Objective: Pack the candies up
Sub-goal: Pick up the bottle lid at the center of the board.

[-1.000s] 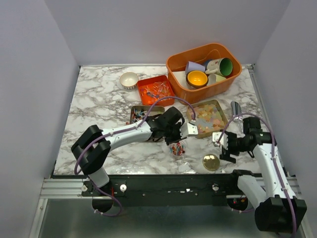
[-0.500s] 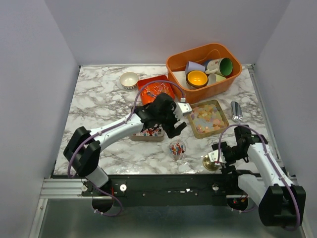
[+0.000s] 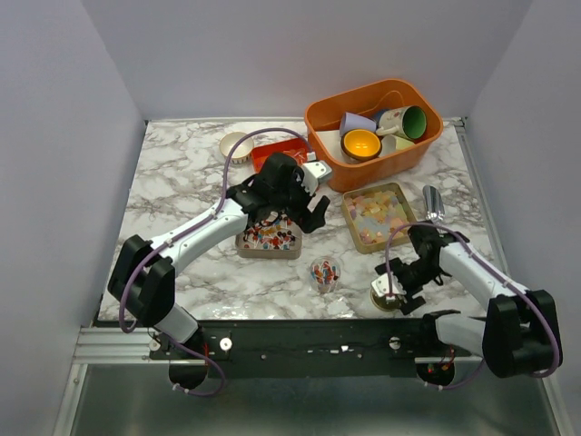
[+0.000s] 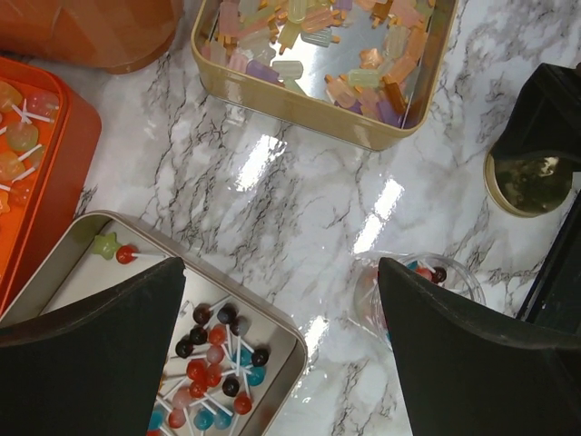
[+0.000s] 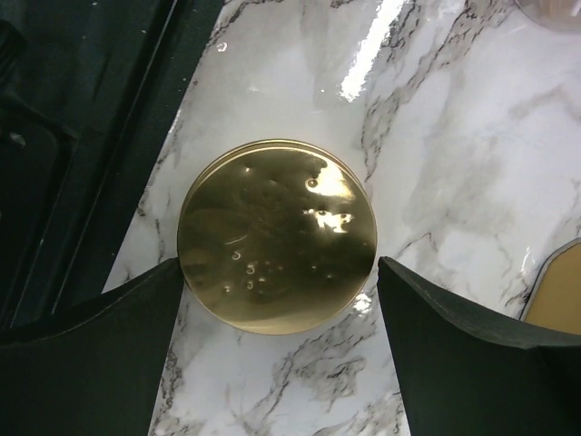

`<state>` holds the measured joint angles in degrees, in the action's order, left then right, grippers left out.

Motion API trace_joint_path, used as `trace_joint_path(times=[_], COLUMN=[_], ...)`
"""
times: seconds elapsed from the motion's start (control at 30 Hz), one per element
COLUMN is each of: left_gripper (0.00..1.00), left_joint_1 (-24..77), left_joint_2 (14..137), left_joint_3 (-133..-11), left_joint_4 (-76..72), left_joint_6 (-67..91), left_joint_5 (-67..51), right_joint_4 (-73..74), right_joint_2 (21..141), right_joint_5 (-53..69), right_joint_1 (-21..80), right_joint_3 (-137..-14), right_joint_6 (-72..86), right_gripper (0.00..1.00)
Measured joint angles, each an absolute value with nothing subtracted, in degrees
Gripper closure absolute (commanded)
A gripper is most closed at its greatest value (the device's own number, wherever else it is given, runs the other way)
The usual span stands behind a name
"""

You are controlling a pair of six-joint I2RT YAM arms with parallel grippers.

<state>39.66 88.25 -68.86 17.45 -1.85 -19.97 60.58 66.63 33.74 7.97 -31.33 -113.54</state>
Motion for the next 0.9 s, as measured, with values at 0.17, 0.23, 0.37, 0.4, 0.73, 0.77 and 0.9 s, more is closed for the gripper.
trace_joint_path(times=[0.17,0.23,0.37,0.4,0.73,0.77,0.9], left_gripper=[0.01,0.01,0.01,0.01,0.01,0.01,0.01], left_joint_1=[39.4,39.4,39.0,38.9,37.8,37.6,36.6], left_joint_2=[88.1,87.9,87.3,87.2,85.2,85.0,83.0], left_joint_3=[-68.5,-67.9,-66.8,-66.5,-64.1,-64.0,-63.8], left_joint_4=[16.6,16.3,16.2,15.9,15.4,15.5,16.0], left_joint_6=[-1.0,-0.8,-0.5,-0.3,1.1,1.1,1.0], left_joint_5=[-20.4,-20.5,-21.0,-21.1,-21.7,-21.7,-21.7], right_joint_4=[58.2,57.8,57.3,57.3,57.5,57.5,60.0], right_joint_2=[69.3,69.7,70.2,70.8,78.0,78.2,77.7], right_joint_5=[32.7,32.1,31.0,30.6,29.1,28.8,28.6], right_joint_1=[11.3,12.3,14.0,14.5,17.8,18.0,18.1], right_joint_3=[-32.8,-32.9,-33.2,-33.6,-38.6,-39.3,-43.9], right_joint_6=[-111.3,-110.5,-108.6,-107.8,-100.4,-99.3,-95.9], right_gripper=[0.06,0.06,0.06,0.06,0.32,0.32,0.32])
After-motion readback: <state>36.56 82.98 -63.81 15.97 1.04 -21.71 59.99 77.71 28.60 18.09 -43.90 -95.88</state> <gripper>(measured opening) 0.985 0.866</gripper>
